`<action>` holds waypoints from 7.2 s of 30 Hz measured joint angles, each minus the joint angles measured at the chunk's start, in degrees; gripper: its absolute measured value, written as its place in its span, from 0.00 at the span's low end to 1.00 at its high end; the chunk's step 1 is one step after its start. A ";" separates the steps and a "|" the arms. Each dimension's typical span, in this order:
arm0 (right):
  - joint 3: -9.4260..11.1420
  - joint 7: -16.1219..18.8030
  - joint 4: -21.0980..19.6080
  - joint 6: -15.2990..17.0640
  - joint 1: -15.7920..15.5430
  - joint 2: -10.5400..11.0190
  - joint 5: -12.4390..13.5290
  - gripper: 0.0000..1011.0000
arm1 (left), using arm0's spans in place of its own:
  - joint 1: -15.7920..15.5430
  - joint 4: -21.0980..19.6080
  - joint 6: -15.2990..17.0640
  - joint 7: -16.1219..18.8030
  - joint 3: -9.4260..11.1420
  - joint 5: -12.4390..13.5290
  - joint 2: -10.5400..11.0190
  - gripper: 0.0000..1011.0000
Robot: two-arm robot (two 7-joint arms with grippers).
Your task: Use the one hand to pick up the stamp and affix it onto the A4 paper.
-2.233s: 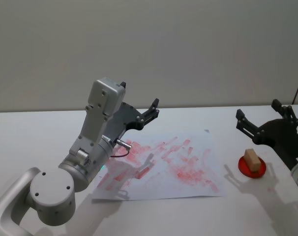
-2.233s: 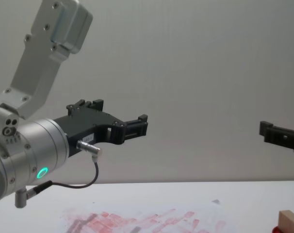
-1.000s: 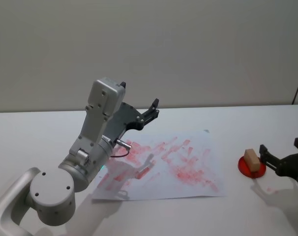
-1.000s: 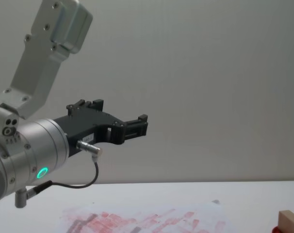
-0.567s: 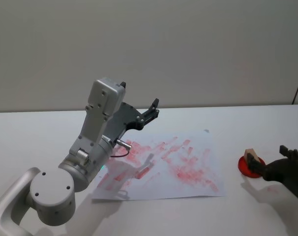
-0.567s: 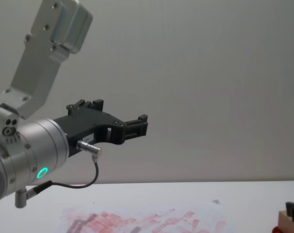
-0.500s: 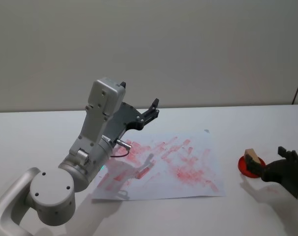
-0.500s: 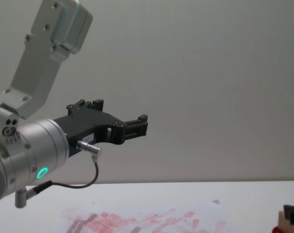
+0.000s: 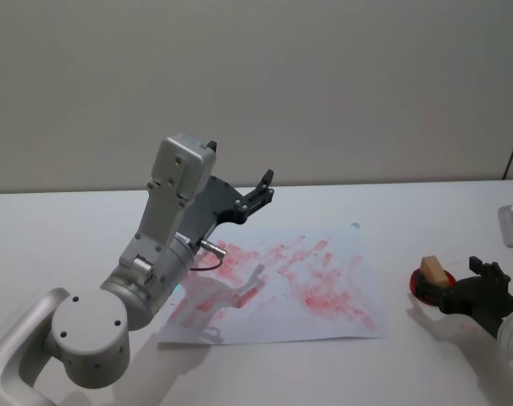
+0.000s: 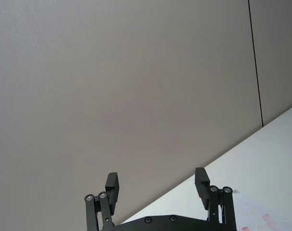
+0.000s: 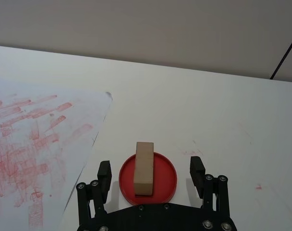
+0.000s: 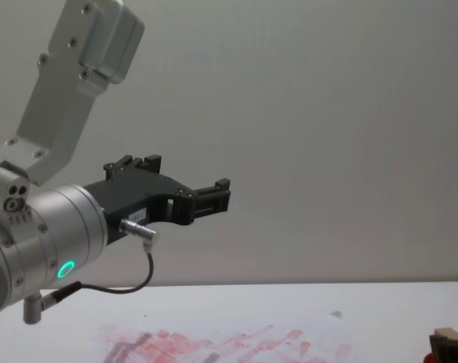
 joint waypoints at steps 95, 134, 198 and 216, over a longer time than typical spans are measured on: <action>-5.23 28.68 16.55 -6.90 12.75 -5.70 -11.10 0.21 | 0.00 0.00 0.00 0.00 0.00 0.00 0.00 0.99; -4.44 22.65 10.20 -15.70 11.10 -3.69 -9.12 0.21 | 0.00 0.00 0.00 0.00 0.00 0.00 0.00 0.99; -0.23 7.97 6.46 -3.18 4.53 1.88 -3.57 0.58 | 0.00 0.00 0.00 0.00 0.00 0.00 0.00 0.99; -0.35 8.20 6.96 -3.01 4.90 1.70 -3.83 0.99 | 0.00 0.00 0.00 0.00 0.00 0.00 0.00 0.99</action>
